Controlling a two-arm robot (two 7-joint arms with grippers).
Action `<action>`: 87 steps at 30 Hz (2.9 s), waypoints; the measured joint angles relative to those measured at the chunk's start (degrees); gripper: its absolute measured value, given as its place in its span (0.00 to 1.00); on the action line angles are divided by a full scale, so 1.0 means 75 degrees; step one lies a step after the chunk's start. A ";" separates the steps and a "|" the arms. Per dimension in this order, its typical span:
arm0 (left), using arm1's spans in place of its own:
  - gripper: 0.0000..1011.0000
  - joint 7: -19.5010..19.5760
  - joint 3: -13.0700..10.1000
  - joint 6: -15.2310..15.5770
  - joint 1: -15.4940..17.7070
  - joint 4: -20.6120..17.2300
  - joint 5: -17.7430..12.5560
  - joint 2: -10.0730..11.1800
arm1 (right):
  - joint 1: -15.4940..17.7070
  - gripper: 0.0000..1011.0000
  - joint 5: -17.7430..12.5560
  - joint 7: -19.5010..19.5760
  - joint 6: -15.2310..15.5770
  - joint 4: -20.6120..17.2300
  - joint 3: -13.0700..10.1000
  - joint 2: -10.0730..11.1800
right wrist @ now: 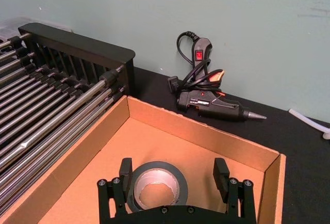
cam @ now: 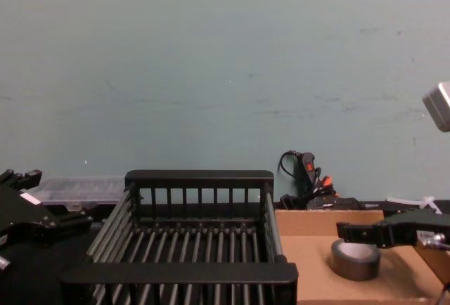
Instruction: Pick up the white tape and place it into the black box , Pick up the silver tape and place it into the brown box.
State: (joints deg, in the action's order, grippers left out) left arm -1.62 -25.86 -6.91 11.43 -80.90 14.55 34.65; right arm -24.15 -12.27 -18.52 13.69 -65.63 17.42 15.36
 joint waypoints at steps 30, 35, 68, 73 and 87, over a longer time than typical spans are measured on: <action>0.99 0.0000 0.0000 0.0000 0.0000 0.0000 0.0000 -0.0001 | 0.1297 0.99 -0.0549 -0.0330 0.0088 -0.2427 -0.0332 0.0784; 0.99 0.0000 0.0000 0.0000 0.0000 0.0000 0.0000 0.0000 | 0.1734 0.99 -0.0699 -0.0437 0.0125 -0.2991 -0.0339 0.1076; 0.99 0.0000 0.0000 0.0000 0.0000 0.0000 0.0000 0.0000 | 0.3732 0.99 -0.0641 -0.0665 -0.0141 -0.4556 0.0560 0.2122; 0.99 0.0000 0.0000 0.0000 0.0000 0.0000 0.0000 0.0000 | 0.3691 0.99 -0.0531 -0.0665 -0.0120 -0.4477 0.0701 0.2072; 0.99 0.0000 0.0000 0.0000 0.0000 0.0000 0.0000 0.0000 | 0.3483 0.99 -0.0016 -0.0523 -0.0159 -0.4075 0.0947 0.1781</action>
State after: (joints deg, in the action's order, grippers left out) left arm -1.62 -25.86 -6.91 11.43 -80.90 14.55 34.65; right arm 1.97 -12.39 -22.44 12.50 -96.19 24.52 28.72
